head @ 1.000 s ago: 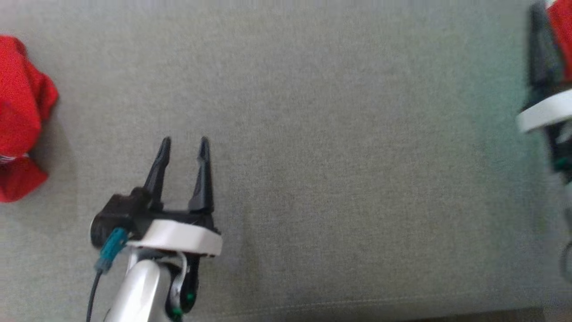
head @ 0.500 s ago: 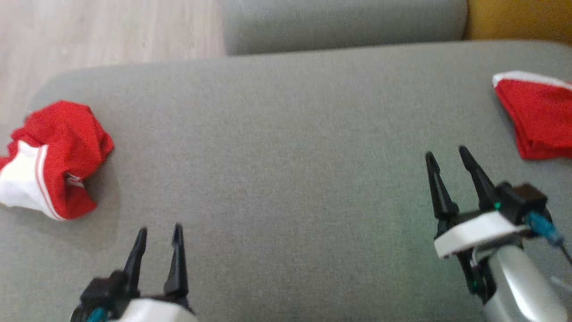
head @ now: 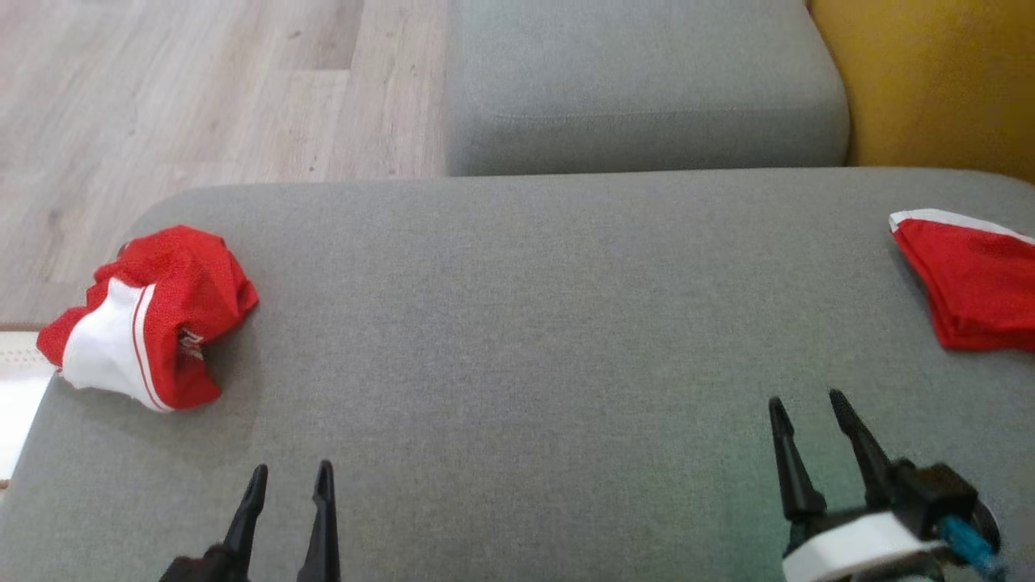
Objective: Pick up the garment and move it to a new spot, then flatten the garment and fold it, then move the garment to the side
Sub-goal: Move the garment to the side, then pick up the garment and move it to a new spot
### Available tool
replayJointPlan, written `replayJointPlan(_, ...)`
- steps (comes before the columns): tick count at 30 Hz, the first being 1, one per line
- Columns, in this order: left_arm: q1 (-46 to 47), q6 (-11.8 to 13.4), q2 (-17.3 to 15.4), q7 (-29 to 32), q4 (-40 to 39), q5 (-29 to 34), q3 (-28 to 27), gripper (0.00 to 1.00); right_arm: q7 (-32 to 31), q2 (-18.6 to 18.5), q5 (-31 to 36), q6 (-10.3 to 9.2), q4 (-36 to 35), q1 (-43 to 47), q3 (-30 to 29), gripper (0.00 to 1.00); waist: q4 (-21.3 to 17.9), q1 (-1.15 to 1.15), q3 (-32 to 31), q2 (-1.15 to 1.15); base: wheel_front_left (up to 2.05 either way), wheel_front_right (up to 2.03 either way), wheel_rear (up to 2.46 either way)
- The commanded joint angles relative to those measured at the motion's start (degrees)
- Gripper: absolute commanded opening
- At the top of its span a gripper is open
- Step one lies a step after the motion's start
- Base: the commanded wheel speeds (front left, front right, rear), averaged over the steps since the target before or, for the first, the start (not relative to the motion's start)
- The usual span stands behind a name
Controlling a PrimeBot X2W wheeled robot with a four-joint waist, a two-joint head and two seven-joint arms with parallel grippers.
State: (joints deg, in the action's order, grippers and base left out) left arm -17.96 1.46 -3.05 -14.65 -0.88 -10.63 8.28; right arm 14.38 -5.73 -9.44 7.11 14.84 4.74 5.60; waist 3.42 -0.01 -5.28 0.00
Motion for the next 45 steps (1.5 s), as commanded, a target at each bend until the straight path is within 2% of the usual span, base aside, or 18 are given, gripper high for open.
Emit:
replayJointPlan(1, 1.7, 0.0, 0.2, -0.3, -2.3, 0.6, -1.8, 1.00, 0.6, -0.1, 0.4, 0.37, -2.2, -1.5, 0.8, 1.00, 0.0, 0.01, -0.3, 0.00, 0.00, 0.00, 0.00)
replayJointPlan(14, 1.1, 0.0, 0.2, -0.3, -2.5, 2.3, -1.4, 1.00, 0.6, 1.4, 1.9, 0.37, -2.6, 2.2, 0.4, 1.00, -1.0, 0.01, -1.4, 0.00, 0.00, 0.00, 0.00)
replayJointPlan(45, 1.5, -0.3, 0.2, -0.3, -1.9, 2.4, -1.6, 1.00, 0.6, 2.1, 2.2, 0.37, -2.8, 3.0, -0.5, 1.00, -0.5, 0.01, -0.9, 0.00, 0.00, 0.00, 0.00)
